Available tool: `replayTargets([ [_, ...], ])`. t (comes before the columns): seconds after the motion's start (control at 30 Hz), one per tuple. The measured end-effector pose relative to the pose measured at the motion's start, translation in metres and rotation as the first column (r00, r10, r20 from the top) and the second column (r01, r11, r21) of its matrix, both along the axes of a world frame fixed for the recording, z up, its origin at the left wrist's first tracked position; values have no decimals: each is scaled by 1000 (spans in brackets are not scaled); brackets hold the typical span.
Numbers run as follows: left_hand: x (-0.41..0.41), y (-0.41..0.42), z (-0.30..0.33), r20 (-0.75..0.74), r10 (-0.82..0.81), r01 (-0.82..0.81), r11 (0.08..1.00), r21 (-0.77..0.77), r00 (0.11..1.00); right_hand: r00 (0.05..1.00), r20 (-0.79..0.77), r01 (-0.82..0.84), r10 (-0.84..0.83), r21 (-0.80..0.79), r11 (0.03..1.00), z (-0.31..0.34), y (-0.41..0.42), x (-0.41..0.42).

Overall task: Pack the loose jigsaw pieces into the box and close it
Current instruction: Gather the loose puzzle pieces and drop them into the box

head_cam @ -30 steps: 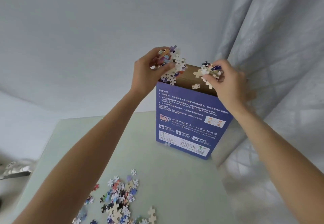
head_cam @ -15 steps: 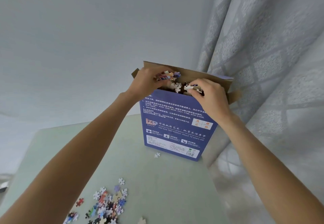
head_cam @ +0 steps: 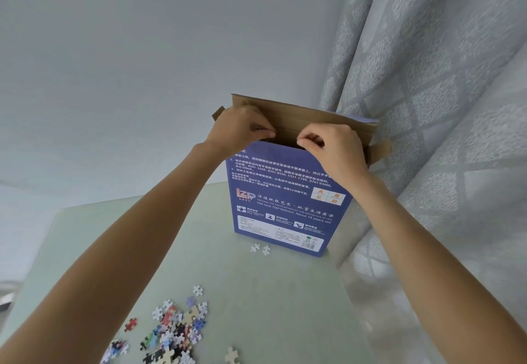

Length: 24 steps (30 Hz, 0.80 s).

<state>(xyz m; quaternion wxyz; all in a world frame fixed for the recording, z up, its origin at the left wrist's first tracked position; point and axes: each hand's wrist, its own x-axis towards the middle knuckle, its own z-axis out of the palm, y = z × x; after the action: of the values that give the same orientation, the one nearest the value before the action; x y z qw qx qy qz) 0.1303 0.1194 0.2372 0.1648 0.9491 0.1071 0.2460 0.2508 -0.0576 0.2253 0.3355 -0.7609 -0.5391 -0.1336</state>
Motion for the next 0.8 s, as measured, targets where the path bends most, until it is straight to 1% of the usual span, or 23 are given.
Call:
replayTargets([
  [0.13, -5, 1, -2, 16, -46, 44, 993, 107, 999, 997, 71, -7, 4, 47, 999, 4, 0, -7],
  [0.23, -23, -5, -8, 158, -74, 18, 944, 330, 985, 985, 172, -60, 29, 178, 982, 0, -8, -25],
  [0.3, -45, -11, -21, 247, -90, -19, 914, 405, 965, 971, 233, -106, 46, 250, 962, -14, -15, -45],
  [0.37, -71, -16, -43, 281, -62, -53, 922, 383, 958, 963, 256, -153, 89, 242, 958, -41, -20, -66],
  [0.43, -100, -21, -74, 253, 10, -84, 955, 284, 967, 966, 208, -187, 156, 141, 972, -84, -22, -83],
  [0.47, -113, -24, -90, 224, 57, -109, 968, 225, 973, 971, 163, -187, 173, 70, 980, -107, -22, -89],
  [0.53, -144, -30, -125, 108, 181, -192, 976, 102, 978, 984, 20, -176, 179, -89, 980, -158, -21, -100],
  [0.6, -177, -36, -165, -82, 318, -321, 947, -24, 944, 977, -152, -189, 153, -262, 947, -204, -23, -105],
  [0.67, -211, -42, -205, -294, 397, -444, 889, -111, 869, 953, -291, -203, 80, -424, 883, -241, -25, -105],
  [0.7, -227, -47, -224, -385, 420, -501, 855, -137, 822, 947, -320, -198, 36, -489, 849, -254, -25, -104],
  [0.77, -262, -59, -254, -521, 449, -603, 780, -168, 726, 944, -330, -189, -21, -590, 785, -279, -18, -103],
  [0.8, -272, -65, -264, -564, 456, -638, 751, -171, 688, 948, -317, -175, -39, -617, 768, -285, -15, -98],
])
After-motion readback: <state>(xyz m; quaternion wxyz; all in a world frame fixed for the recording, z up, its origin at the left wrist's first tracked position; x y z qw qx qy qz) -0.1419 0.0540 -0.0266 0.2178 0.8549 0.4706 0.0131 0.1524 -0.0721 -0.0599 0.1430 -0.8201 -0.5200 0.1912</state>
